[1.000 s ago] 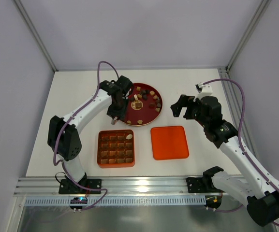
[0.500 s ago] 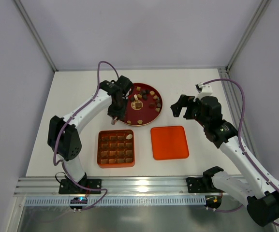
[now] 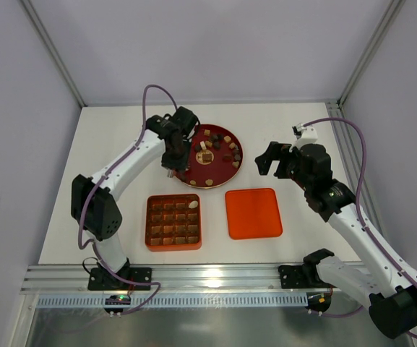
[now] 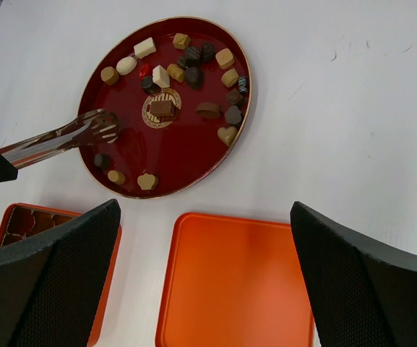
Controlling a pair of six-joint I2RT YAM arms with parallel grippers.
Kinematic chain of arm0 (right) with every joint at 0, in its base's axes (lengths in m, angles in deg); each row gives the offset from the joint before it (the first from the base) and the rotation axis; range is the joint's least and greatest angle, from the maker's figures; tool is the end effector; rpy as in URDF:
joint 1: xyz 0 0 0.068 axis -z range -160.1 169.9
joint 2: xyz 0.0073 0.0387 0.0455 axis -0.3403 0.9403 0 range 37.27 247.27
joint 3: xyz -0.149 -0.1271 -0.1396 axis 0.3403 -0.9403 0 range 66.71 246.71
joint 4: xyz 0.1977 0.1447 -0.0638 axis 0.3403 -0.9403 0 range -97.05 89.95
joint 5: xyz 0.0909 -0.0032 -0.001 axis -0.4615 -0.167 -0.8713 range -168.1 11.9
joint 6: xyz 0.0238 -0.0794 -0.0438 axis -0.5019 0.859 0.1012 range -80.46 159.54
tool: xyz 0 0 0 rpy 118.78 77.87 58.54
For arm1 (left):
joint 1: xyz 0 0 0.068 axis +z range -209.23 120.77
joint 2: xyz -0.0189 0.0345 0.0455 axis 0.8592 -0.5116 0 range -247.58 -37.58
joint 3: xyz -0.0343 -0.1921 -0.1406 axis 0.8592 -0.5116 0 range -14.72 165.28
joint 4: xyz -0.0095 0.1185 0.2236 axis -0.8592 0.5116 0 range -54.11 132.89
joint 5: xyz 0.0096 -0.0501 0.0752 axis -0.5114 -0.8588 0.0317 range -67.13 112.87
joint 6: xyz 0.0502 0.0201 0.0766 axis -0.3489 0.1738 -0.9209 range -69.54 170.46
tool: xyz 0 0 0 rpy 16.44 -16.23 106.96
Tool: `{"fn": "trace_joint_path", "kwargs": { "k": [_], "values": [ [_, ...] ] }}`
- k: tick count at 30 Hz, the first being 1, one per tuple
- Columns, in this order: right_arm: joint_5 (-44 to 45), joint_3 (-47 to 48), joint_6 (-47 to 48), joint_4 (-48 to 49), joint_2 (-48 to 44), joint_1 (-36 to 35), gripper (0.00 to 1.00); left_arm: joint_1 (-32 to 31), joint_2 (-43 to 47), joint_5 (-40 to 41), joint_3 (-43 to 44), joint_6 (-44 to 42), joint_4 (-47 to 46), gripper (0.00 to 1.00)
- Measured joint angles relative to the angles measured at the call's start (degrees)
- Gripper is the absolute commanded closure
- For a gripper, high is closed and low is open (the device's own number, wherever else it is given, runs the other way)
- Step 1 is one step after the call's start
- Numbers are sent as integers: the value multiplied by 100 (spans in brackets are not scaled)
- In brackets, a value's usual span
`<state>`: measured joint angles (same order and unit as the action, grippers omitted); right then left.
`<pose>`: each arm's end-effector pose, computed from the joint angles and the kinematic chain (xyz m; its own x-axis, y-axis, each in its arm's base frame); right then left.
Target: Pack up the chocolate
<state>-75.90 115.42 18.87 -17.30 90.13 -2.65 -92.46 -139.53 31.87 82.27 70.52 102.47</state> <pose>0.2491 0.0998 0.2822 -0.4389 0.1996 -0.8761 -0.2087 0.9257 0.3154 0.3067 -0.1851 0.2290 -0.9168 0.1956 -0.3483 0.1974 0.9798 0.0308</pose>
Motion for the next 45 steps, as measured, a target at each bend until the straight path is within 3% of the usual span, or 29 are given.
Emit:
{"fn": "trace_joint_path", "kwargs": {
  "k": [15, 25, 45],
  "values": [
    [-2, -13, -2, 0, 0, 0, 0, 0, 142, -22, 72, 20, 188, 71],
    [-2, -20, -4, 2, 2, 0, 0, 0, 977, -234, 22, 50, 437, 70],
    [-4, -17, -4, 7, 208, 0, 0, -4, 2747, -914, -1281, 96, 914, 69]
  ]
}}
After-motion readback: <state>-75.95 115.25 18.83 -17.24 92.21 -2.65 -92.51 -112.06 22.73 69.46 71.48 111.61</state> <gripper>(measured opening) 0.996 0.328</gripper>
